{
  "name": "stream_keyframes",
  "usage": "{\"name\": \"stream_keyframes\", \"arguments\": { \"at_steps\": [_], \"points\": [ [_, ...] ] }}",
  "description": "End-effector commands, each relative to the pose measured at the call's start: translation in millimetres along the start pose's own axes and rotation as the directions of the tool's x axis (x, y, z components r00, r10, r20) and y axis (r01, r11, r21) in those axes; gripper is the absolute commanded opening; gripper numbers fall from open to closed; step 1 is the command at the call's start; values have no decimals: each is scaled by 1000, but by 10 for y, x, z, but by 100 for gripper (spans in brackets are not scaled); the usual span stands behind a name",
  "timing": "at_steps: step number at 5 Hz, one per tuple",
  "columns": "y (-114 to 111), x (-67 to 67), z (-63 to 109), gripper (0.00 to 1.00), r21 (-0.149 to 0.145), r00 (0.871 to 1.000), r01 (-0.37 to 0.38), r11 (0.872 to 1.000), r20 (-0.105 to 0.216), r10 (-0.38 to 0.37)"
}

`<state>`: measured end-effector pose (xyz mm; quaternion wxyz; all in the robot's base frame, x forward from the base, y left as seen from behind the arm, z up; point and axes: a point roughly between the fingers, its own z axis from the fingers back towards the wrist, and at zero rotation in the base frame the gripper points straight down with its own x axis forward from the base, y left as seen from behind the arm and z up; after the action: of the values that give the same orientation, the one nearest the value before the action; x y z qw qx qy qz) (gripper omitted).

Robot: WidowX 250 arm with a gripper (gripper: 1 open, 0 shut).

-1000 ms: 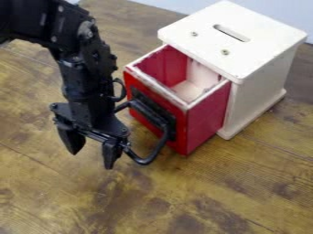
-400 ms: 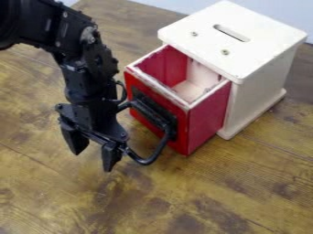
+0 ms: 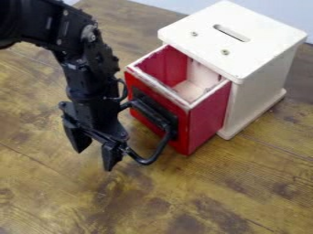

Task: Close the drawer

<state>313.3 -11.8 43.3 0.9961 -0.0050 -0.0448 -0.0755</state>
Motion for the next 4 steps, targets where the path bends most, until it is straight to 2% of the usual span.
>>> {"name": "stream_keyframes", "arguments": {
  "at_steps": [1, 2, 3, 4],
  "points": [
    [-130, 644, 369, 100, -27, 969, 104, 994, 228, -95],
    [-118, 698, 454, 100, -2, 969, 40, 999, 244, -38],
    [-100, 728, 498, 0, 15, 968, -30, 999, 248, 26],
    [-52, 783, 487, 100, -14, 995, 23, 1000, 102, -22]
  ]
}}
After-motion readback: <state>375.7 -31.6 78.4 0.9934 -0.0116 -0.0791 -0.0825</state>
